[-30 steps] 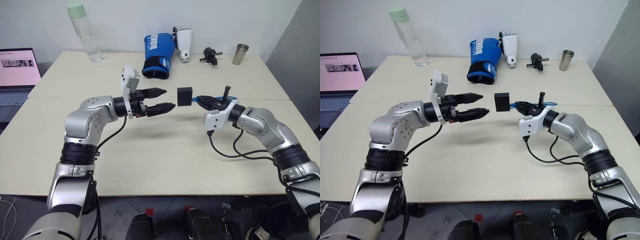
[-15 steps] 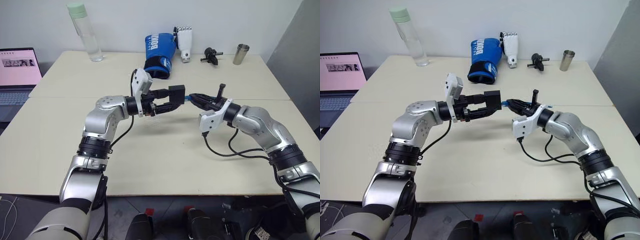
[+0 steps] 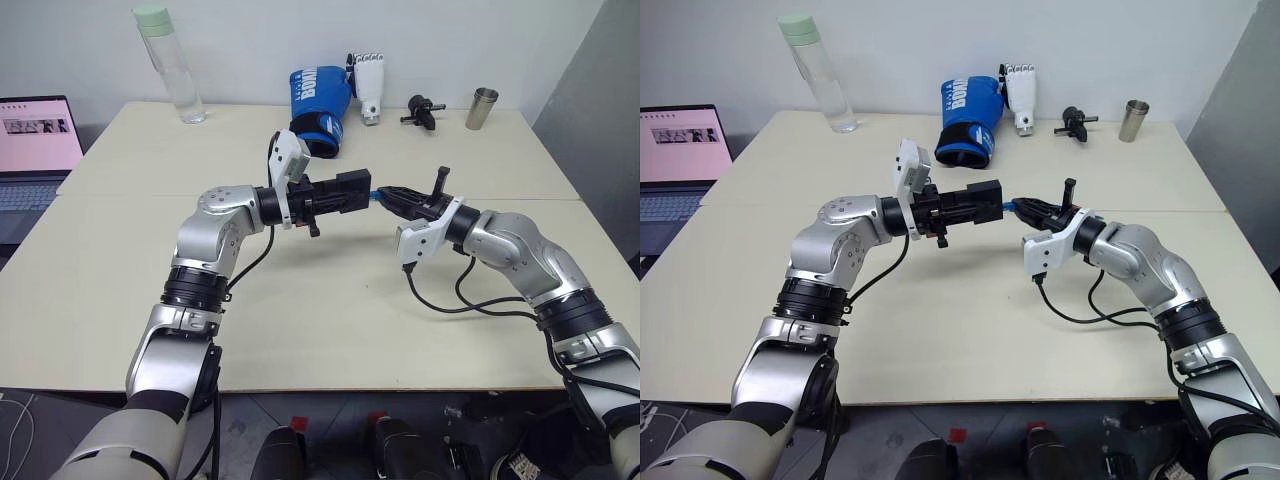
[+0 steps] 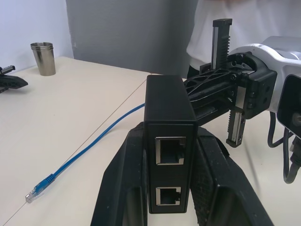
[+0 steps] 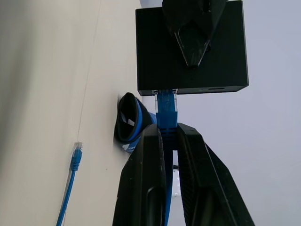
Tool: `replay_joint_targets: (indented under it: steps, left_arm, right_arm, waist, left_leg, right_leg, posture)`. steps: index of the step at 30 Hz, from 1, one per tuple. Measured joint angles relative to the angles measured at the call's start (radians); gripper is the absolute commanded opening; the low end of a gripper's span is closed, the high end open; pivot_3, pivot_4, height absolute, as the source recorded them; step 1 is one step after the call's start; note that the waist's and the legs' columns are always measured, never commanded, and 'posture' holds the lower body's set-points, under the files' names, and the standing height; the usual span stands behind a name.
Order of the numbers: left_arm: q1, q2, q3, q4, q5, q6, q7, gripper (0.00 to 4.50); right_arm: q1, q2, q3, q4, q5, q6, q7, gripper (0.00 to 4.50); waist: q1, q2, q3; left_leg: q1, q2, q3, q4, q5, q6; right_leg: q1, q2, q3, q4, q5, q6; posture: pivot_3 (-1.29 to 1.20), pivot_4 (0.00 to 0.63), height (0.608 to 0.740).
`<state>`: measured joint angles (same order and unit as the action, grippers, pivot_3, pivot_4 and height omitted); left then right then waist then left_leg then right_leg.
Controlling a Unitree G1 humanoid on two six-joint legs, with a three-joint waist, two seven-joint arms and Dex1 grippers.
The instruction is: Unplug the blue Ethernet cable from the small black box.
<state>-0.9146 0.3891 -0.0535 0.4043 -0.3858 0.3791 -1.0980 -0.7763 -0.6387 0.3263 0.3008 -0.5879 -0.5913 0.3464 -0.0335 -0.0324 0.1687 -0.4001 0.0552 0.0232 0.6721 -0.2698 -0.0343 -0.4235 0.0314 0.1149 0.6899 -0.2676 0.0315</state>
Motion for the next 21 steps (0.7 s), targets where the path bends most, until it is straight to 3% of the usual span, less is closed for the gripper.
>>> replay_joint_targets:
  steps: [4, 6, 8, 12, 16, 21]
  left_arm:
    - [0.0, 0.005, 0.0, 0.0, 0.007, 0.0, -0.001, 0.8]
    - [0.0, 0.009, 0.0, 0.002, 0.014, 0.001, -0.004, 0.8]
    - [-0.001, 0.019, -0.001, 0.015, 0.017, 0.001, -0.014, 0.8]
    - [-0.002, 0.038, 0.0, 0.032, 0.017, 0.005, -0.044, 0.8]
    - [-0.014, 0.057, 0.0, 0.032, -0.001, 0.048, -0.107, 0.8]
    - [-0.016, 0.089, 0.0, 0.008, -0.044, 0.122, -0.202, 0.8]
  right_arm:
    - [0.001, 0.023, -0.002, 0.0, 0.067, 0.045, 0.057, 0.11]
    - [0.019, 0.056, -0.017, -0.028, 0.188, 0.141, 0.157, 0.81]
    - [0.044, 0.067, -0.036, -0.106, 0.351, 0.287, 0.3, 1.3]
    - [0.053, 0.057, -0.062, -0.227, 0.531, 0.501, 0.468, 2.22]
    - [0.003, 0.016, -0.121, -0.315, 0.705, 0.786, 0.595, 2.45]
    - [-0.113, -0.017, -0.224, -0.345, 0.933, 1.192, 0.666, 3.62]
  waist:
    - [0.0, 0.0, 0.0]
    - [0.0, 0.0, 0.0]
    - [0.001, 0.0, 0.0]
    - [0.002, 0.0, 0.0]
    - [0.002, 0.0, 0.0]
    - [0.002, 0.001, 0.0]
  left_leg:
    - [0.0, 0.0, 0.0, 0.0, 0.0, 0.0]
    - [0.0, 0.0, -0.001, 0.0, 0.0, 0.0]
    - [0.0, 0.0, -0.001, 0.0, 0.0, 0.0]
    - [0.0, 0.0, -0.003, 0.001, -0.002, 0.003]
    - [-0.002, 0.0, -0.007, 0.004, -0.002, 0.003]
    - [-0.003, 0.0, -0.013, 0.004, -0.002, 0.003]
  right_leg:
    - [0.0, 0.0, 0.0, 0.0, 0.0, 0.0]
    - [0.0, 0.0, -0.001, 0.0, 0.0, 0.0]
    - [0.001, 0.0, -0.001, 0.0, 0.0, 0.0]
    - [0.001, 0.0, -0.003, 0.0, 0.0, 0.0]
    - [0.002, 0.0, -0.007, 0.0, 0.0, 0.0]
    - [0.003, 0.0, -0.013, 0.001, -0.002, -0.003]
  posture:
    - [0.0, 0.15, 0.74]
    - [0.0, 0.15, 0.74]
    - [0.0, 0.15, 0.74]
    - [0.0, 0.15, 0.74]
    - [0.0, 0.15, 0.74]
    - [0.0, 0.15, 0.74]
